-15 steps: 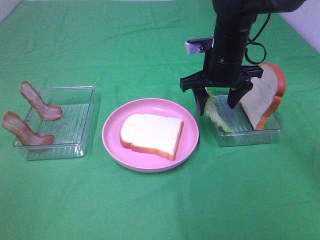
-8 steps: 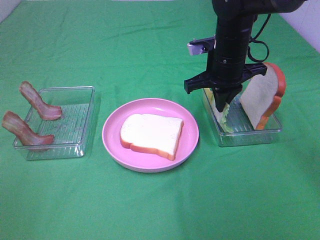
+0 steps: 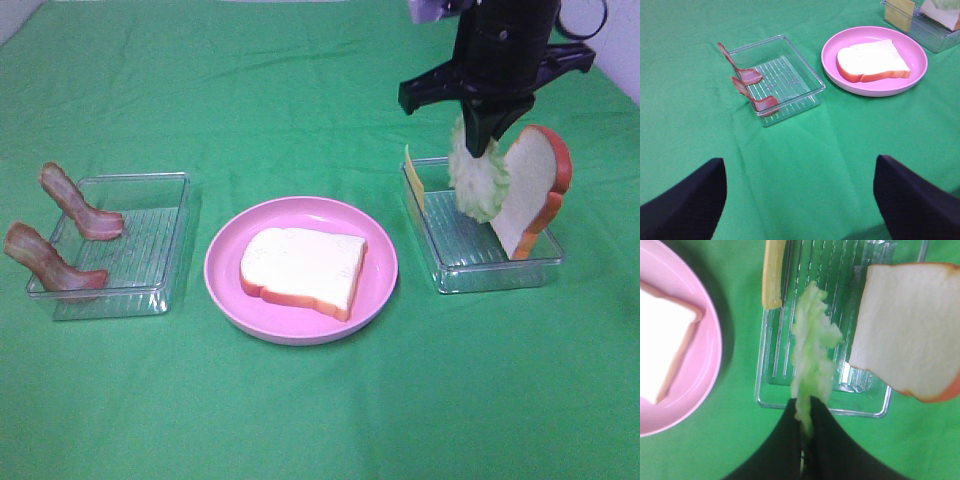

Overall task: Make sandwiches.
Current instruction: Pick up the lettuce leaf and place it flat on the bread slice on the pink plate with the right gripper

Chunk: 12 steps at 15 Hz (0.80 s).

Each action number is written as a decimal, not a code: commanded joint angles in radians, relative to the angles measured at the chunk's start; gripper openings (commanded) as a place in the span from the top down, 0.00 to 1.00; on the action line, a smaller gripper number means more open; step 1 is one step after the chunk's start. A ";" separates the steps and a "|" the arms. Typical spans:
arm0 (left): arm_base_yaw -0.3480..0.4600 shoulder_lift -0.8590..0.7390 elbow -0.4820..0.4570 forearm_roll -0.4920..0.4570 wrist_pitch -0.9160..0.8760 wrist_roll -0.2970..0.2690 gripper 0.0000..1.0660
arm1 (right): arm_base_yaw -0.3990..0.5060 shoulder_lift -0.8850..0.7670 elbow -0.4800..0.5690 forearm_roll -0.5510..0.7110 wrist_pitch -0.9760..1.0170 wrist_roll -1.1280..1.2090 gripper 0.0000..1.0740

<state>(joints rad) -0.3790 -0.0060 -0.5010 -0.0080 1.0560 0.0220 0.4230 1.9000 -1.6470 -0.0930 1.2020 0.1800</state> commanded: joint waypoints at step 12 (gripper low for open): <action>-0.004 -0.017 0.002 -0.003 -0.011 -0.007 0.28 | -0.001 0.114 0.164 1.152 -0.223 -0.648 1.00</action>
<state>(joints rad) -0.3790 -0.0060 -0.5010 -0.0080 1.0560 0.0220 0.4230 2.0110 -1.4880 1.0320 0.9820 -0.4420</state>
